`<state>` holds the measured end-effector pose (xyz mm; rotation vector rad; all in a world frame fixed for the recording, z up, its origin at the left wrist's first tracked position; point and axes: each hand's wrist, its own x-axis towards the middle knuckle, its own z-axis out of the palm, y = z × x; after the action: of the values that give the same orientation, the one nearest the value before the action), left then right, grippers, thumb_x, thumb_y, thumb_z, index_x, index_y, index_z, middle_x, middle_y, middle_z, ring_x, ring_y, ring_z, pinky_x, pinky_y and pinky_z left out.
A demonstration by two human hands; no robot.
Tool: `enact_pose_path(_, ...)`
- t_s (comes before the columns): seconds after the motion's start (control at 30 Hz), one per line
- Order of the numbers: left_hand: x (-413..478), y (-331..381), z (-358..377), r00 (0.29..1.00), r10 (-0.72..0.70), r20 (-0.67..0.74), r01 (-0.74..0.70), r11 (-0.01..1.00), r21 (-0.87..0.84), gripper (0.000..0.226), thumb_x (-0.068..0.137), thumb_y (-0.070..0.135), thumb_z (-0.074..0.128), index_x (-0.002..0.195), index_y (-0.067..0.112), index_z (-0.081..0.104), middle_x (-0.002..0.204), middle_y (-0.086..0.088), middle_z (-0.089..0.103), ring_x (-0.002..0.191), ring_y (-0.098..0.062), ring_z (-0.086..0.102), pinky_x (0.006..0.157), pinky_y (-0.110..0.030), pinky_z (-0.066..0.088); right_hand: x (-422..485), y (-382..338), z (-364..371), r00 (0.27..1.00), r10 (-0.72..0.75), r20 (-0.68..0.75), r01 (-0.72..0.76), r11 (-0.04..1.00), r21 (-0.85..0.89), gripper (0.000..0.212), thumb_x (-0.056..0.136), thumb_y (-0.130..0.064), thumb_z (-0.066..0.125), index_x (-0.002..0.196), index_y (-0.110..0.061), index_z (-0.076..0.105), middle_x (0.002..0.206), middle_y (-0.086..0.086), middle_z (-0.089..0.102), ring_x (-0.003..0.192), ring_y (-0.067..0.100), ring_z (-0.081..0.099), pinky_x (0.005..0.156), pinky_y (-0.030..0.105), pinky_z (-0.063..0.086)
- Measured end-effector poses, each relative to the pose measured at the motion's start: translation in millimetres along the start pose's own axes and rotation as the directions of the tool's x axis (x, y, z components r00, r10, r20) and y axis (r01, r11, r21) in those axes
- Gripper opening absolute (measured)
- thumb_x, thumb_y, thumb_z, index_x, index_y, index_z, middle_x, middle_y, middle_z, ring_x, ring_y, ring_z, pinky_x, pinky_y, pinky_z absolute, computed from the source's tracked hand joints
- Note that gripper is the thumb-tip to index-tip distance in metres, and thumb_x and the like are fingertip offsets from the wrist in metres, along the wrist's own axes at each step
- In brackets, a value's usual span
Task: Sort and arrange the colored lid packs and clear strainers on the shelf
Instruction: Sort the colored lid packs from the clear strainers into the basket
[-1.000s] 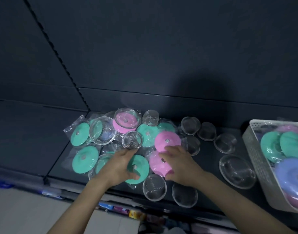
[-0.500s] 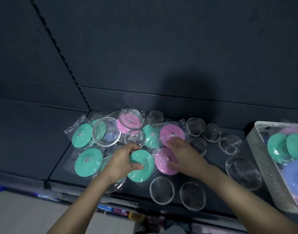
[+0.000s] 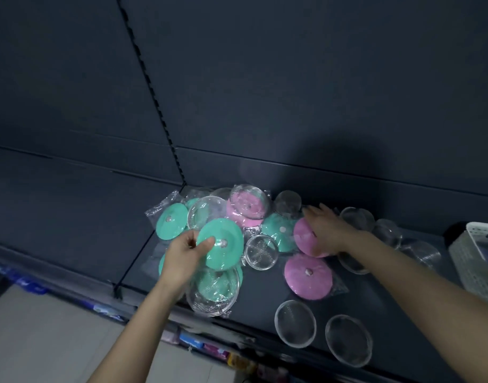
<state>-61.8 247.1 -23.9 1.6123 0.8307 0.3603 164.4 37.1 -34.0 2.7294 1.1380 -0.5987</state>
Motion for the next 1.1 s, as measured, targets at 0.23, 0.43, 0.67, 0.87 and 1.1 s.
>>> enact_pose_path(0.23,10.4,-37.4,-42.6,0.978,-0.043,-0.205,0.130,0.890,0.438,0.032,0.090,0.041,0.058,0.081,0.010,0.056,0.085,-0.015,0.063,0.094,-0.039,0.058,0.079,-0.045,0.048,-4.2,-12.8,-11.3,0.983,0.091,-0.161,-0.108,0.989,-0.100,0.062,0.068,-0.035,0.073,0.120,-0.014,0.046,0.118,0.008,0.049,0.111,0.029,0.048,0.093,0.035,0.040)
enact_pose_path(0.43,15.4,-40.2,-40.2,0.959,-0.179,-0.221,0.249,0.905,0.346,0.031,0.087,0.046,0.061,0.074,0.018,0.054,0.094,-0.010,0.061,0.110,-0.038,0.052,0.095,-0.051,0.045,-15.6,-23.5,-38.6,0.930,0.247,-0.274,-0.188,0.956,0.223,0.010,0.081,-0.021,0.064,0.090,-0.019,0.061,0.098,0.001,0.063,0.099,0.025,0.058,0.081,0.034,0.036)
enact_pose_path(0.67,33.3,-58.3,-54.7,0.948,-0.229,-0.223,0.290,0.909,0.299,0.049,0.064,0.068,0.064,0.079,0.022,0.059,0.088,-0.004,0.068,0.108,-0.036,0.056,0.096,-0.056,0.043,-48.6,-19.1,-34.7,0.913,0.373,-0.164,-0.096,0.587,0.804,0.023,0.080,-0.014,0.071,0.071,0.005,0.061,0.066,0.010,0.051,0.061,0.019,0.045,0.055,0.028,0.034)
enact_pose_path(0.87,28.2,-33.4,-47.0,0.929,-0.293,-0.226,0.362,0.843,0.398,0.092,0.063,0.080,0.060,0.122,0.009,0.050,0.128,-0.020,0.046,0.125,-0.039,0.037,0.104,-0.049,0.036,-68.1,-19.8,7.2,0.942,0.329,0.068,-0.261,0.588,0.766,0.026,0.079,-0.029,0.073,0.075,-0.011,0.055,0.068,0.000,0.052,0.057,0.011,0.045,0.047,0.022,0.032)
enact_pose_path(1.1,32.3,-22.0,-46.3,0.936,-0.323,-0.138,0.347,0.790,0.505,0.101,0.062,0.064,0.076,0.139,0.010,0.039,0.139,-0.020,0.040,0.134,-0.035,0.029,0.103,-0.042,0.036,-67.5,-30.8,16.5,0.922,0.373,0.106,-0.333,0.619,0.712,0.083,0.059,-0.028,0.089,0.126,-0.008,0.045,0.116,0.002,0.055,0.094,0.016,0.052,0.078,0.028,0.049)
